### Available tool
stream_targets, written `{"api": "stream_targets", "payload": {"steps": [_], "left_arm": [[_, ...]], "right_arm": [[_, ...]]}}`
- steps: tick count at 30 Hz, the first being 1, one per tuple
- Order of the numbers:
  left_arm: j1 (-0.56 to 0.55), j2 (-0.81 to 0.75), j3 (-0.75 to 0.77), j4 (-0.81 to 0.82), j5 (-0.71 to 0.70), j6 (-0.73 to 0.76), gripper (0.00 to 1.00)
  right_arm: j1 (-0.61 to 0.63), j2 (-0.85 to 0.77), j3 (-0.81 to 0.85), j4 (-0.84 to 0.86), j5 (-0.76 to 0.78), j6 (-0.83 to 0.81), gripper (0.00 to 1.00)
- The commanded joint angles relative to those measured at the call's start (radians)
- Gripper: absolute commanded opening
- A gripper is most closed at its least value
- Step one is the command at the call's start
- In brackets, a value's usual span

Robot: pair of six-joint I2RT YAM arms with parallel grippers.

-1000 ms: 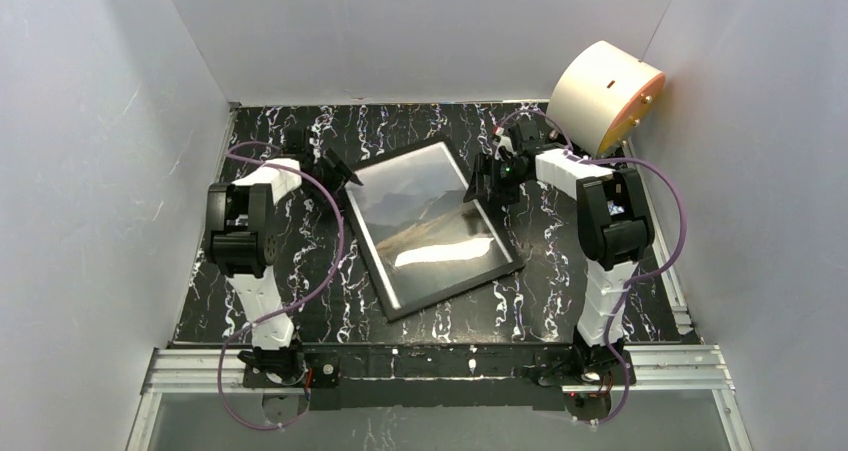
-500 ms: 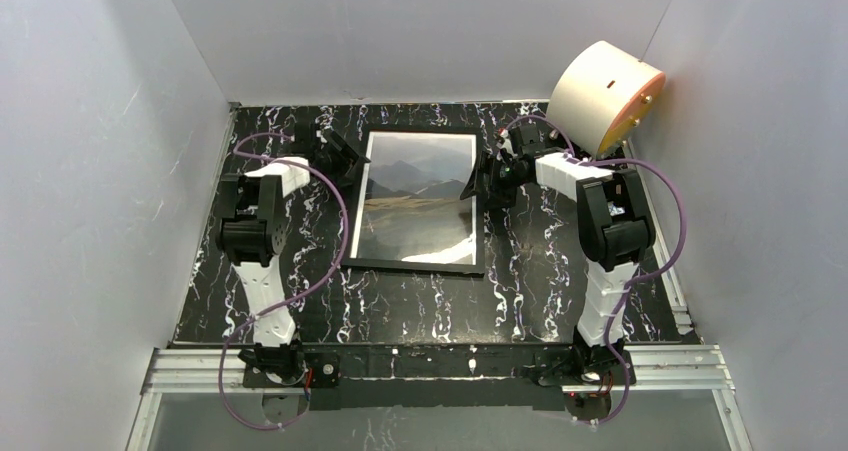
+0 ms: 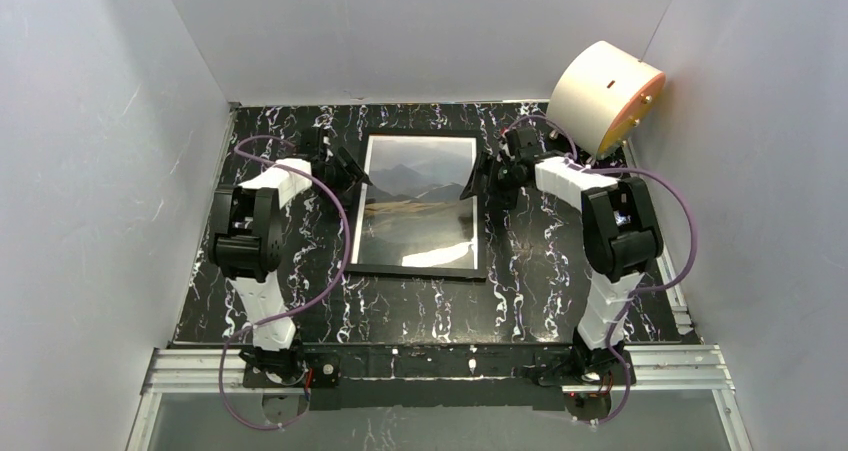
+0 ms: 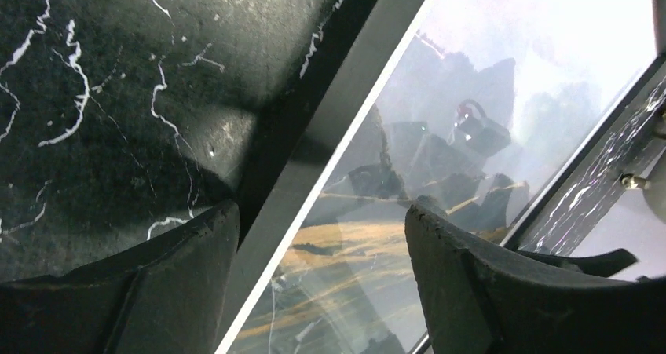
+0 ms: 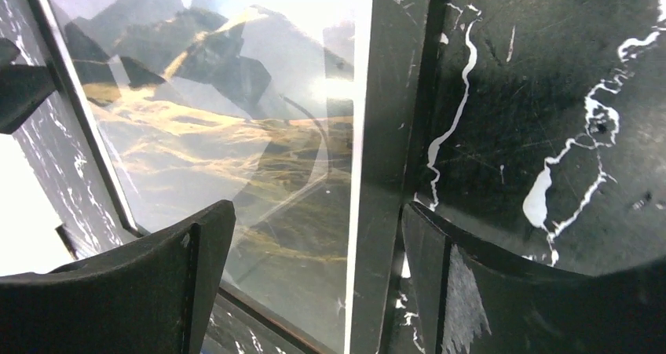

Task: Put the photo into the frame

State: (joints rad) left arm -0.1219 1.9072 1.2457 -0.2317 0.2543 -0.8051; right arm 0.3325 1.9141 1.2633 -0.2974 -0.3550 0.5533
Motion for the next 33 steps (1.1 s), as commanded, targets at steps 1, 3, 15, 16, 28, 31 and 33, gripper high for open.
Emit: {"api": "stream_targets", "payload": {"steps": [1, 3, 15, 16, 28, 31, 33], "left_arm": [[-0.005, -0.078, 0.079, -0.176, -0.065, 0.094, 0.76], [0.01, -0.109, 0.106, -0.245, -0.09, 0.126, 0.9], [0.016, -0.484, 0.105, -0.429, -0.29, 0.236, 0.98], [0.016, -0.515, 0.101, -0.429, -0.305, 0.255, 0.98], [0.016, -0.847, 0.201, -0.492, -0.52, 0.334, 0.98], [0.016, -0.913, 0.228, -0.492, -0.577, 0.35, 0.98], [0.016, -0.947, 0.258, -0.504, -0.616, 0.351, 0.98]], "right_arm": [[0.021, -0.149, 0.062, -0.025, 0.144, 0.04, 0.87], [0.021, -0.23, 0.047, -0.053, 0.247, 0.044, 0.88], [0.021, -0.805, -0.101, -0.207, 0.795, 0.065, 0.98], [0.021, -0.84, -0.093, -0.222, 0.827, 0.061, 0.99], [0.02, -1.022, 0.117, -0.322, 1.027, -0.012, 0.99], [0.02, -1.041, 0.132, -0.319, 1.043, -0.023, 0.99], [0.02, -1.053, 0.132, -0.302, 1.044, -0.05, 0.99]]}}
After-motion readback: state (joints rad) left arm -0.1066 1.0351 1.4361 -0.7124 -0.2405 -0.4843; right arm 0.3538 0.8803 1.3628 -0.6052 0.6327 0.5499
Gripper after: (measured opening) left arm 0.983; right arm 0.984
